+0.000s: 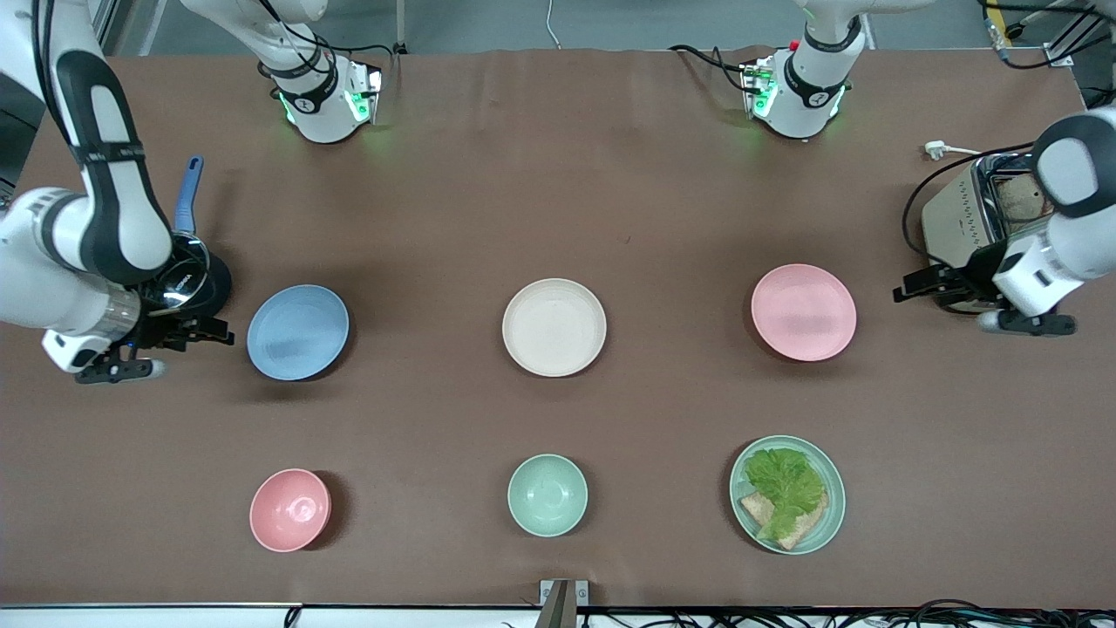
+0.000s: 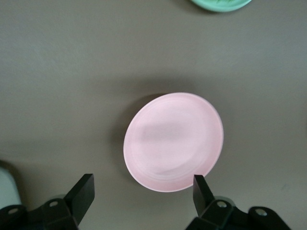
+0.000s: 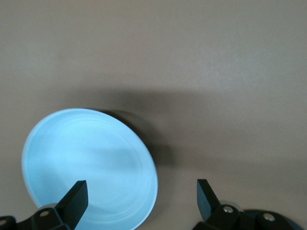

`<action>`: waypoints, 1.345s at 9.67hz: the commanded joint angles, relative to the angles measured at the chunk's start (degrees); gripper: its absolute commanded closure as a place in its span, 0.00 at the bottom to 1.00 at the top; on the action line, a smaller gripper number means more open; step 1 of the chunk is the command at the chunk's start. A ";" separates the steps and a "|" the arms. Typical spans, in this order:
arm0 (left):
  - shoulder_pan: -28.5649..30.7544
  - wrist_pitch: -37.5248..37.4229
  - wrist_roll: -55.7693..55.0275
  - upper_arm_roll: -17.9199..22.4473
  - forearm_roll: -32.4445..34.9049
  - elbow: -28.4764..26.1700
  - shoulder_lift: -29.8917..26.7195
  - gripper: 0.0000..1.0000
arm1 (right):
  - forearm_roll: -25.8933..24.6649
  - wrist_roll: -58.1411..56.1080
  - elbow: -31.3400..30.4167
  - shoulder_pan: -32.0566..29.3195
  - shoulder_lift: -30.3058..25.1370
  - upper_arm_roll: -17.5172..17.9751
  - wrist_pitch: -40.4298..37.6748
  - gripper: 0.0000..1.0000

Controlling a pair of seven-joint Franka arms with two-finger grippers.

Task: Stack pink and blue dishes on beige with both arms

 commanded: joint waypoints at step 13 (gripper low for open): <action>1.06 7.66 7.30 -1.93 -5.11 -3.51 13.26 1.00 | 15.59 -9.04 2.13 -0.50 4.19 -3.32 -12.16 0.99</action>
